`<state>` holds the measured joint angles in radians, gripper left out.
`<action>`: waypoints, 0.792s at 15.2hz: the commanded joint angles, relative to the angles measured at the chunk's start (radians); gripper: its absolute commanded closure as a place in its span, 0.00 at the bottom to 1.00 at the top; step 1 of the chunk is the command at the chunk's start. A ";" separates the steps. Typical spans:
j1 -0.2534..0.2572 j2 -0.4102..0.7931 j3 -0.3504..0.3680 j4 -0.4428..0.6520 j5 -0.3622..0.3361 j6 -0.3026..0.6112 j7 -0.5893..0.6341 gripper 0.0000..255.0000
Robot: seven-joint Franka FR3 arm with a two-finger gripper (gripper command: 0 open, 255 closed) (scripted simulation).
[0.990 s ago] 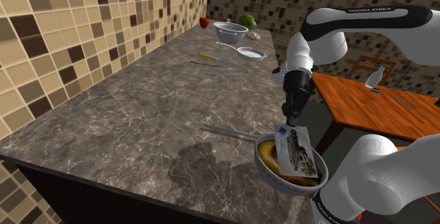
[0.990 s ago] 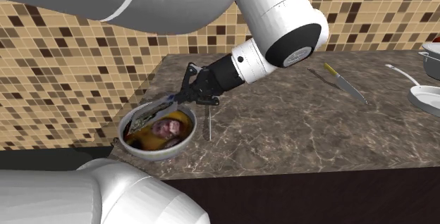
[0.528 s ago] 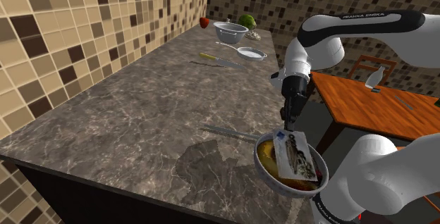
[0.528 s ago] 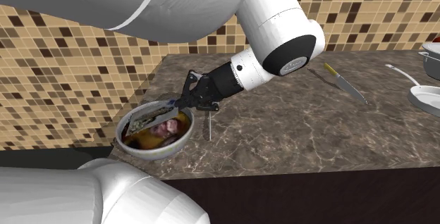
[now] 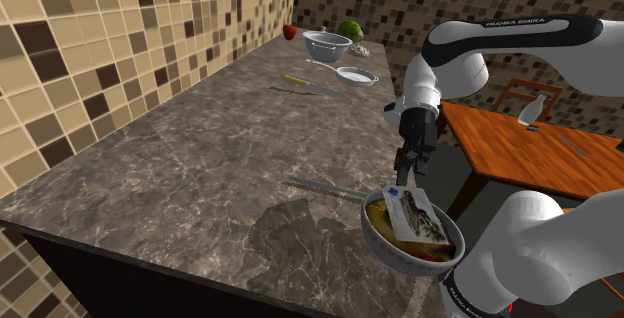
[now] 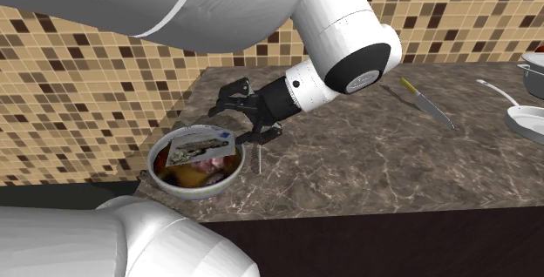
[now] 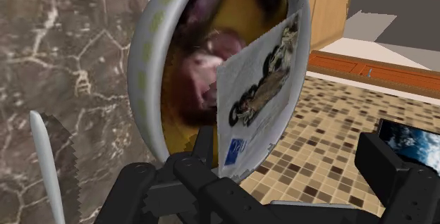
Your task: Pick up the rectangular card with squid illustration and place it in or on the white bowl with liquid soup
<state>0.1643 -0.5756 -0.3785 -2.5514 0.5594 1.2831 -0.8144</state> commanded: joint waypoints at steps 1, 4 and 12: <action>0.000 0.000 0.000 0.000 0.000 0.000 0.000 0.00; 0.000 0.071 -0.052 0.117 -0.031 -0.072 -0.020 0.00; 0.001 0.091 -0.065 0.149 -0.037 -0.091 -0.026 0.00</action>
<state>0.1654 -0.4846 -0.4437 -2.4025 0.5225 1.1923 -0.8405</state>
